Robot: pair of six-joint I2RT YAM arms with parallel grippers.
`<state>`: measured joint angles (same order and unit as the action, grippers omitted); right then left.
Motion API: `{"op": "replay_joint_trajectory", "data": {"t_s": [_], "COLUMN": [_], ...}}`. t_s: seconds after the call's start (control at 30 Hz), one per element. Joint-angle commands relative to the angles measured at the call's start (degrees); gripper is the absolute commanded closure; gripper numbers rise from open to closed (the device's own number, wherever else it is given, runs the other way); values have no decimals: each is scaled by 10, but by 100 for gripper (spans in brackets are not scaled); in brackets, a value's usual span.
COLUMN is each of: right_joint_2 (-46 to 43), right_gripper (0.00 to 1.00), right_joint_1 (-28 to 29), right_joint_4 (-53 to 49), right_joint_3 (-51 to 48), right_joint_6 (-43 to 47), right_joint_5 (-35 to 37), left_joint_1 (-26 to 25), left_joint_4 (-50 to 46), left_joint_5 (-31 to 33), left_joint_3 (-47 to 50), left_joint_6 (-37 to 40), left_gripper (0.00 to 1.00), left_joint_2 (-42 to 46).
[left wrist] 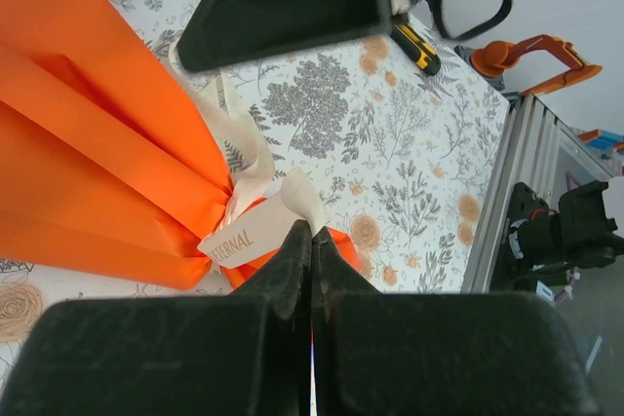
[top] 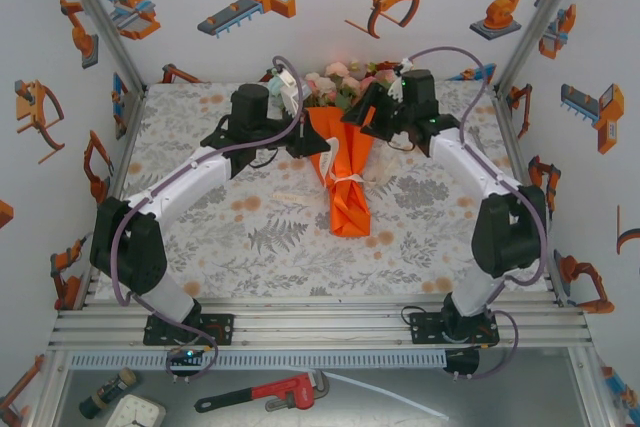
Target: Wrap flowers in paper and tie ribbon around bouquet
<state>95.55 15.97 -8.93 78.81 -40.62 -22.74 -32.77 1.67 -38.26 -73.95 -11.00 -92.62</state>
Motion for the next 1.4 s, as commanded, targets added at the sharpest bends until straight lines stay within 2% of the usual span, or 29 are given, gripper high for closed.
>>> {"op": "replay_joint_trajectory", "data": {"t_s": [0.0,0.17,0.2,0.37,0.6,0.87,0.93,1.0,1.07,1.13,1.17,1.37], "right_joint_2": [-24,30,44,115,151,206,217,219,216,209,202,76], "right_gripper": [39,40,40,43,51,53,57,66,78,96,100,100], "right_joint_1": [-57,-113,-115,-112,-109,-96,-95,-95,-95,-95,-95,-92], "right_joint_4": [-64,-134,-133,-85,-33,-35,-34,-36,-36,-47,-54,-71], "right_joint_3": [-38,-74,-80,-79,-70,-27,-21,-19,-21,-16,-15,-42], "right_joint_6": [55,53,48,37,39,50,48,50,56,65,67,59], "right_joint_5": [94,129,135,70,83,111,113,120,128,131,131,106], "left_joint_1": [-4,-6,-6,-8,-10,-10,-10,-10,-10,-10,-9,-10], "left_joint_4": [-26,-36,-36,-41,-46,-43,-46,-48,-50,-50,-52,-61], "left_joint_5": [0,-2,0,5,10,11,13,15,18,18,19,31], "left_joint_3": [-12,-20,-20,-25,-26,-32,-31,-29,-27,-24,-24,-23], "left_joint_6": [24,26,26,26,27,25,26,27,28,29,29,30], "left_gripper": [100,100,100,100,100,100,100,100,100,100,100,100], "left_joint_2": [-7,-11,-12,-17,-17,-23,-23,-22,-19,-18,-17,-9]}}
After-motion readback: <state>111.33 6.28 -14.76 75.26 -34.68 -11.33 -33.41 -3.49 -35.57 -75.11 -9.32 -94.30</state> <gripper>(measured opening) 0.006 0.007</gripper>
